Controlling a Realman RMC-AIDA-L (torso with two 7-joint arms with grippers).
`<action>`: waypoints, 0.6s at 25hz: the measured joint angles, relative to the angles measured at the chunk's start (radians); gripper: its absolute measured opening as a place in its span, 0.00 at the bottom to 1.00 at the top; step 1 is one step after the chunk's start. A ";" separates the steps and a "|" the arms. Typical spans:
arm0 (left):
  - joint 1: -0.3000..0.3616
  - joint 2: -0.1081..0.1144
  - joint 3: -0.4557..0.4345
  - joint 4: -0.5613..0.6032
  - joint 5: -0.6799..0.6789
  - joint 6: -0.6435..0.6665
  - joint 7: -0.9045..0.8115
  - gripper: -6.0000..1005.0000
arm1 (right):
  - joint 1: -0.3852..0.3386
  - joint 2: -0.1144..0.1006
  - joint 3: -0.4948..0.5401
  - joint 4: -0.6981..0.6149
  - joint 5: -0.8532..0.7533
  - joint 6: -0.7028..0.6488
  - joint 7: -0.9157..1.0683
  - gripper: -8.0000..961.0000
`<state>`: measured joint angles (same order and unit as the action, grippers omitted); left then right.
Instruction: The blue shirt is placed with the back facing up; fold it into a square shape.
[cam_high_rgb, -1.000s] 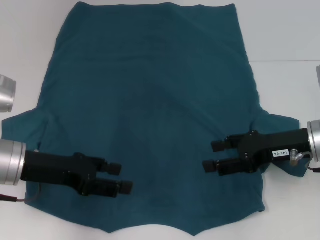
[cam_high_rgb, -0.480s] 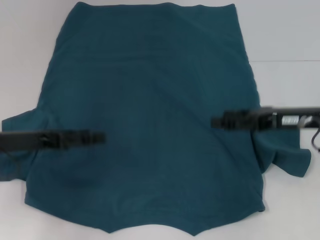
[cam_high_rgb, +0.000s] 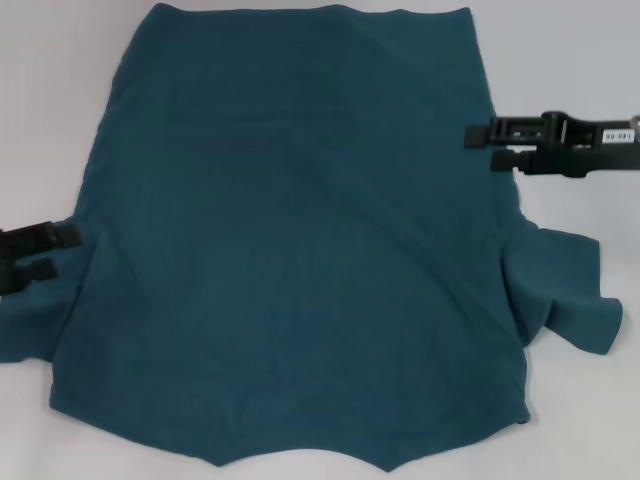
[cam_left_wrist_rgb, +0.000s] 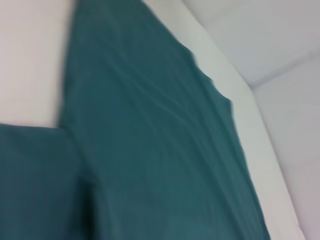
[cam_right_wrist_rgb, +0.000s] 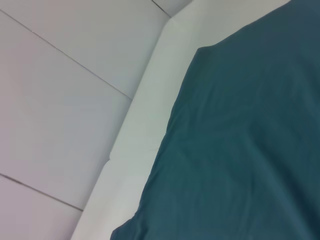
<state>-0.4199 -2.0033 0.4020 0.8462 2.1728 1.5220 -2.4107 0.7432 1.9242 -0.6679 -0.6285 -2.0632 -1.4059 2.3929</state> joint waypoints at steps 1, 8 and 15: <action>0.007 0.002 -0.005 -0.003 -0.001 -0.008 -0.004 0.75 | 0.012 -0.015 -0.008 0.016 0.000 0.002 0.008 0.84; 0.048 0.008 -0.029 -0.028 0.002 -0.107 -0.012 0.75 | 0.033 -0.037 -0.065 0.025 -0.001 0.035 0.047 0.83; 0.061 0.009 -0.026 -0.062 0.003 -0.202 0.030 0.75 | 0.030 -0.037 -0.069 0.029 -0.002 0.036 0.048 0.83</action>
<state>-0.3585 -1.9946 0.3759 0.7844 2.1759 1.3204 -2.3810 0.7736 1.8868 -0.7364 -0.5993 -2.0648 -1.3703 2.4406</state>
